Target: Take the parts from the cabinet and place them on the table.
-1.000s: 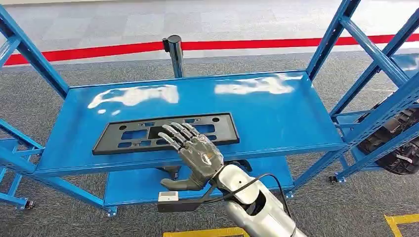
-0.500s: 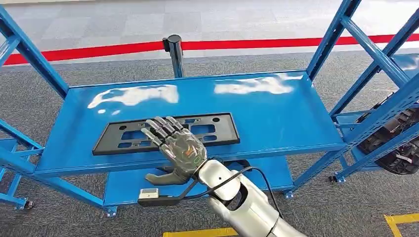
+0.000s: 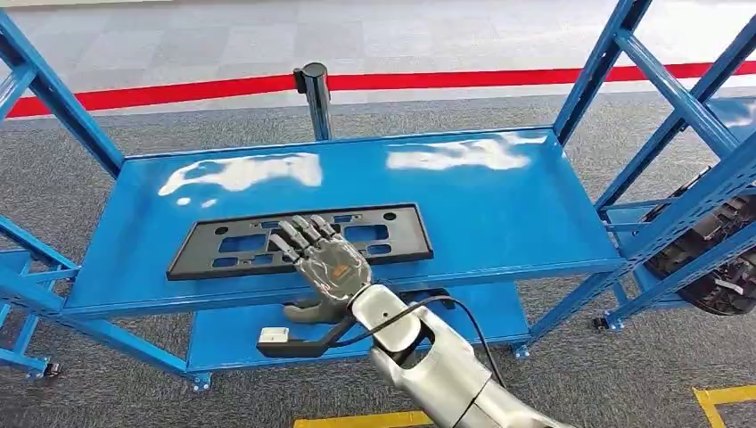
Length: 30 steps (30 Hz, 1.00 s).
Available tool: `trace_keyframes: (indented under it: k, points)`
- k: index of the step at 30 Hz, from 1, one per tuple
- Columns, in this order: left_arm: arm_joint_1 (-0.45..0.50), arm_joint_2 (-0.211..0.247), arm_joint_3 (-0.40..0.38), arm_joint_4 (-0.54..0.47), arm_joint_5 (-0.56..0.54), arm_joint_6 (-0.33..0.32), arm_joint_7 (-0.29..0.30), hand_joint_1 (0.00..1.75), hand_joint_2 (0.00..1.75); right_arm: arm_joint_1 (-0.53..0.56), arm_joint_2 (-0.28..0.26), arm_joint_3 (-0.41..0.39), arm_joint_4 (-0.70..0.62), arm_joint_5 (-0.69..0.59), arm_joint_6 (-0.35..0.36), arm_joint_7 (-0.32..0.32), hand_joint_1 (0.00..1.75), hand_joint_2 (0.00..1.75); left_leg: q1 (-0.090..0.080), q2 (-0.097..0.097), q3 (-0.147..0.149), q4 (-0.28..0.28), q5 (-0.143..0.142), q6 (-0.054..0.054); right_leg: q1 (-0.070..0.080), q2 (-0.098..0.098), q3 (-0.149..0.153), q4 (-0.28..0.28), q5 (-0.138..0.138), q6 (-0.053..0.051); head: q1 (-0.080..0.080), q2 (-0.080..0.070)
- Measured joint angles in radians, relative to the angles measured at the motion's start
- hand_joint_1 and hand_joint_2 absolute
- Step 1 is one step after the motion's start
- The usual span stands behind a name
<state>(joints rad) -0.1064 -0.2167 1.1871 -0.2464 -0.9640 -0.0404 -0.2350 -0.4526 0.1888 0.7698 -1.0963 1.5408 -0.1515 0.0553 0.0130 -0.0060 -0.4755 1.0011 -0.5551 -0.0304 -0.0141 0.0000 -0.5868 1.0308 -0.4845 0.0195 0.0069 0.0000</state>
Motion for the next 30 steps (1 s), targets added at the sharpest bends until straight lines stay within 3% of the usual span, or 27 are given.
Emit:
trace_keyframes:
  k: [8,24,25,26,30]
  points:
    - [0.0,0.0,-0.023,0.0,-0.029,0.002,-0.001,0.0,0.0,-0.053,0.016,-0.03,0.137,0.03,-0.041,0.091,0.0,1.75,0.0,0.0,0.0,0.0,0.0,0.0,0.0,0.0,0.0,0.0,0.0,0.0,0.0,0.0]
    - [0.0,0.0,-0.026,0.0,-0.04,0.01,-0.006,0.0,0.0,-0.072,0.016,-0.059,0.26,0.03,-0.05,0.13,0.0,1.75,0.0,0.0,0.0,0.0,0.0,0.0,0.0,0.0,0.0,-0.001,0.0,0.0,0.0,0.0]
    - [0.0,0.0,-0.027,0.0,-0.041,0.011,-0.007,0.0,0.0,-0.075,0.016,-0.059,0.268,0.03,-0.05,0.133,0.63,1.75,0.0,0.0,0.0,0.0,0.0,0.0,0.0,0.0,0.0,-0.001,0.0,0.0,0.0,0.0]
    - [0.0,0.0,-0.027,0.0,-0.042,0.012,-0.007,0.0,0.0,-0.078,0.016,-0.059,0.279,0.03,-0.05,0.133,1.75,1.75,0.0,0.0,0.0,0.0,0.0,0.0,0.0,0.0,0.0,-0.001,0.0,0.0,0.0,0.0]
    - [-0.001,0.0,-0.027,0.0,-0.042,0.017,-0.012,0.0,0.0,-0.083,0.016,-0.062,0.309,0.03,-0.049,0.13,1.75,1.75,0.0,0.0,0.0,0.0,0.0,0.0,0.0,0.0,0.0,-0.001,0.0,0.0,0.0,0.0]
